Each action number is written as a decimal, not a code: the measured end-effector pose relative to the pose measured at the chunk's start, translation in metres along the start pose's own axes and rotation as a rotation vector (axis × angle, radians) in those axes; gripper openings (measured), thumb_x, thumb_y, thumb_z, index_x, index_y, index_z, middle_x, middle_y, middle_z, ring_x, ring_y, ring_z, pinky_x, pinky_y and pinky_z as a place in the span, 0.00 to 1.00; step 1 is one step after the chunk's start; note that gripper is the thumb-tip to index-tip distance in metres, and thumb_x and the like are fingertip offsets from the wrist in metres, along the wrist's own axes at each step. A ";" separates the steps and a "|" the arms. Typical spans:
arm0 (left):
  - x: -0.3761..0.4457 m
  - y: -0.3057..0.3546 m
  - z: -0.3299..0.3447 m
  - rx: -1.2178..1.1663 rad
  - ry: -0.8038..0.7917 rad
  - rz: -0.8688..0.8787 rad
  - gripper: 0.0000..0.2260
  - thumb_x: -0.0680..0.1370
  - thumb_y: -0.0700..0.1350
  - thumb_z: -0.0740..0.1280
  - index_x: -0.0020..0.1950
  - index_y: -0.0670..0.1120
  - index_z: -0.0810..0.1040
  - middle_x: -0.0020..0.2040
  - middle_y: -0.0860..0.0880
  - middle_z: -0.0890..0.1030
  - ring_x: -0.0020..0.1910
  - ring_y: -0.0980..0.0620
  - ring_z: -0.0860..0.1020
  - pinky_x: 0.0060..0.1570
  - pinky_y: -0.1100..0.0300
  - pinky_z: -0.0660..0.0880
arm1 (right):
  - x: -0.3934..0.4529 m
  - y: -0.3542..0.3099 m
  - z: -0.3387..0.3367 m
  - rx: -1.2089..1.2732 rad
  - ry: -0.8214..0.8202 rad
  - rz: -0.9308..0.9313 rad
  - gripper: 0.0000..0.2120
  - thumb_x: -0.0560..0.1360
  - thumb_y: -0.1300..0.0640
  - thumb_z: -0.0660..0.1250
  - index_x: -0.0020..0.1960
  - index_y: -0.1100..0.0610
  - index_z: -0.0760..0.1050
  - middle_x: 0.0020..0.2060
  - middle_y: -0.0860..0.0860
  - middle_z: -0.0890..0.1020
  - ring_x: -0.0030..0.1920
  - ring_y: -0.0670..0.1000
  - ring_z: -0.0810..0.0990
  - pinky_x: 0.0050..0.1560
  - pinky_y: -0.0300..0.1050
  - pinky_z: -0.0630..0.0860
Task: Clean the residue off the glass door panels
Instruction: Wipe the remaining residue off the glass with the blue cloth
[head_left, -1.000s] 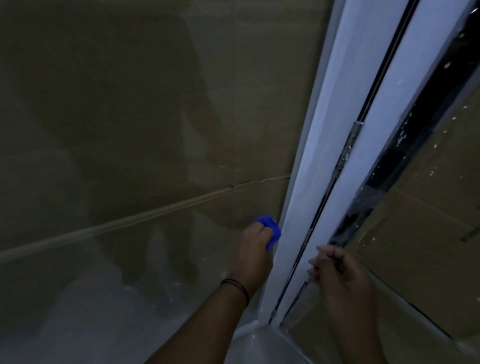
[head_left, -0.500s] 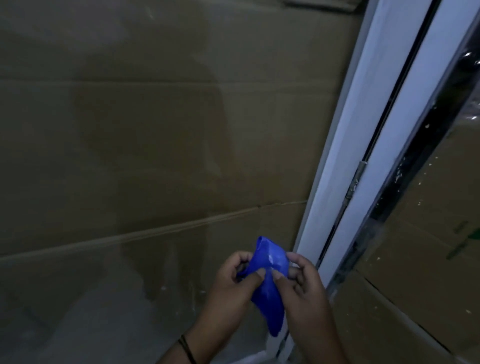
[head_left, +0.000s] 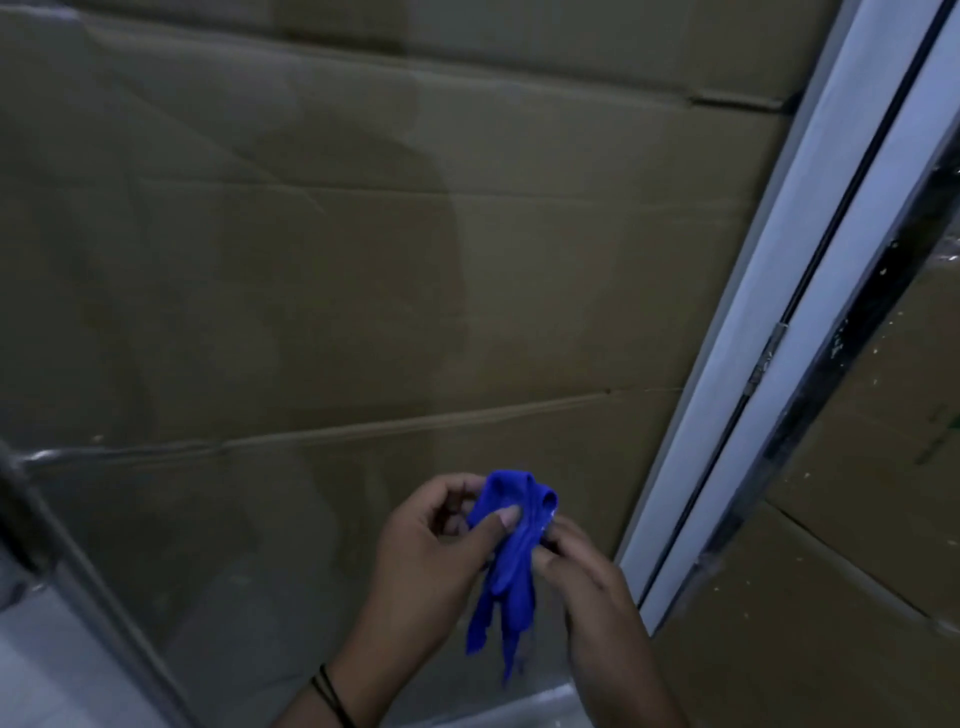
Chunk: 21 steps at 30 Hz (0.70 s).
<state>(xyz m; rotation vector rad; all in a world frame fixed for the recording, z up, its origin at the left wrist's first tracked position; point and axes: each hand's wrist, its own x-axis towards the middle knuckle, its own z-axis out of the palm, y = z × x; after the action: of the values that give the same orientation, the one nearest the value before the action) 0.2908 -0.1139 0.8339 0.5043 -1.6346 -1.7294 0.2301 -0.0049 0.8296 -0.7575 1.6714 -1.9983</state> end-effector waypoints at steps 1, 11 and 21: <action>-0.006 0.003 -0.009 0.012 0.003 0.006 0.06 0.70 0.36 0.74 0.44 0.44 0.82 0.37 0.45 0.83 0.34 0.52 0.77 0.34 0.58 0.76 | -0.010 -0.001 0.007 0.009 -0.022 0.008 0.07 0.75 0.58 0.67 0.50 0.57 0.82 0.50 0.52 0.83 0.52 0.49 0.82 0.49 0.38 0.77; -0.049 0.036 -0.058 -0.244 -0.258 -0.227 0.05 0.70 0.47 0.69 0.42 0.47 0.81 0.39 0.46 0.82 0.37 0.53 0.79 0.37 0.62 0.76 | -0.060 -0.032 0.020 0.124 0.012 0.207 0.11 0.68 0.49 0.68 0.45 0.55 0.83 0.40 0.59 0.85 0.37 0.53 0.82 0.37 0.44 0.76; -0.084 0.052 -0.011 -0.068 -0.147 -0.068 0.13 0.72 0.53 0.72 0.42 0.44 0.82 0.40 0.46 0.84 0.39 0.52 0.82 0.39 0.56 0.80 | -0.082 -0.056 0.010 -0.314 0.049 -0.025 0.12 0.76 0.48 0.62 0.41 0.48 0.83 0.38 0.49 0.83 0.39 0.46 0.81 0.43 0.44 0.76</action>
<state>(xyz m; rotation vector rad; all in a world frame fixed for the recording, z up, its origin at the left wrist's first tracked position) 0.3668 -0.0602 0.8687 0.4127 -1.6702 -1.9046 0.3004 0.0505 0.8751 -0.8431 2.0438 -1.8039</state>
